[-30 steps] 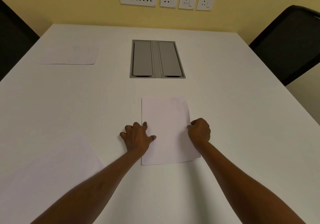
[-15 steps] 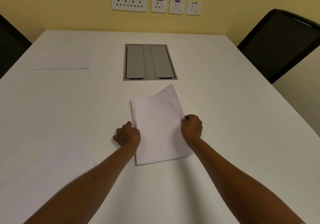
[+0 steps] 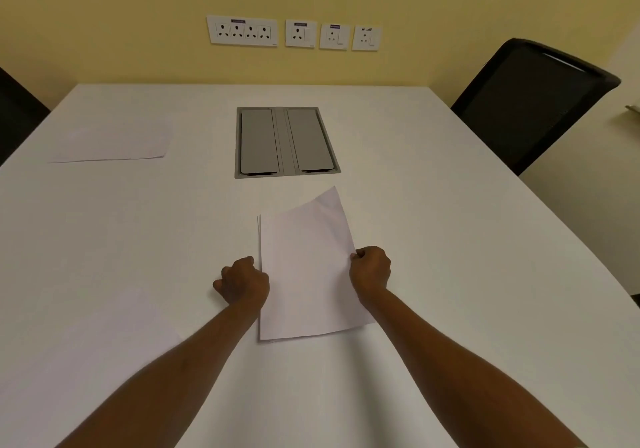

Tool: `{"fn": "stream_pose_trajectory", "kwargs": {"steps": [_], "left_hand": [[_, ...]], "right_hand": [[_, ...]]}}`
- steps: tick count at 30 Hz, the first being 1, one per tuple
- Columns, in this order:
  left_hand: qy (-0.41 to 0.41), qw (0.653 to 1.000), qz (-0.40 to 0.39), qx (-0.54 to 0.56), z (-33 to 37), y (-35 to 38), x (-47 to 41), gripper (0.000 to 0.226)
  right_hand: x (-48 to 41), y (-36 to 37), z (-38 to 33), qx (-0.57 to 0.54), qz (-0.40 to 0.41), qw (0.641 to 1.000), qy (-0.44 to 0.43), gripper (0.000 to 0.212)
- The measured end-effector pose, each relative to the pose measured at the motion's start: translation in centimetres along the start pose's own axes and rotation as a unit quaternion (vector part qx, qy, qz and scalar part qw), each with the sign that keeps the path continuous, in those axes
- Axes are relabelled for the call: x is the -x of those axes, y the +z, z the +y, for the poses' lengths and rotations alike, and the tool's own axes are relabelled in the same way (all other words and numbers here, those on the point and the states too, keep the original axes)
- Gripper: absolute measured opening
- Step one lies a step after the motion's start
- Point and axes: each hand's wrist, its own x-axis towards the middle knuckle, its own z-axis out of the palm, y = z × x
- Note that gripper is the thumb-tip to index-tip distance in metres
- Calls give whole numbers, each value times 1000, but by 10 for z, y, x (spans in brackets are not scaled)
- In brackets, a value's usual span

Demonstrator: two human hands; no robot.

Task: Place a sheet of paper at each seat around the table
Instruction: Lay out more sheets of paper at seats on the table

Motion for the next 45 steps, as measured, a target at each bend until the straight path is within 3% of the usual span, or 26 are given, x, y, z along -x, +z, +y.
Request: {"fn": "stream_pose_trajectory", "kwargs": {"steps": [9, 15, 20, 24, 28, 36, 45], "left_hand": [[-54, 981, -81, 168, 14, -44, 30, 43], [-3, 951, -112, 287, 32, -53, 72, 8], [25, 924, -131, 358, 49, -67, 135, 19], [48, 915, -144, 374, 64, -76, 189, 8], [44, 902, -176, 392, 82, -73, 238, 11], [24, 888, -242, 390, 125, -2, 330, 21], [-41, 895, -241, 373, 185, 109, 390, 29]], "right_hand": [[15, -42, -24, -63, 18, 997, -46, 13], [36, -116, -37, -68, 52, 991, -99, 17], [46, -175, -35, -76, 73, 988, -116, 17], [50, -215, -27, -35, 97, 985, -138, 19], [44, -253, -17, 25, 106, 982, -156, 21], [-5, -303, 40, 89, 88, 980, -155, 24], [-87, -333, 143, 125, 25, 976, -178, 22]]}}
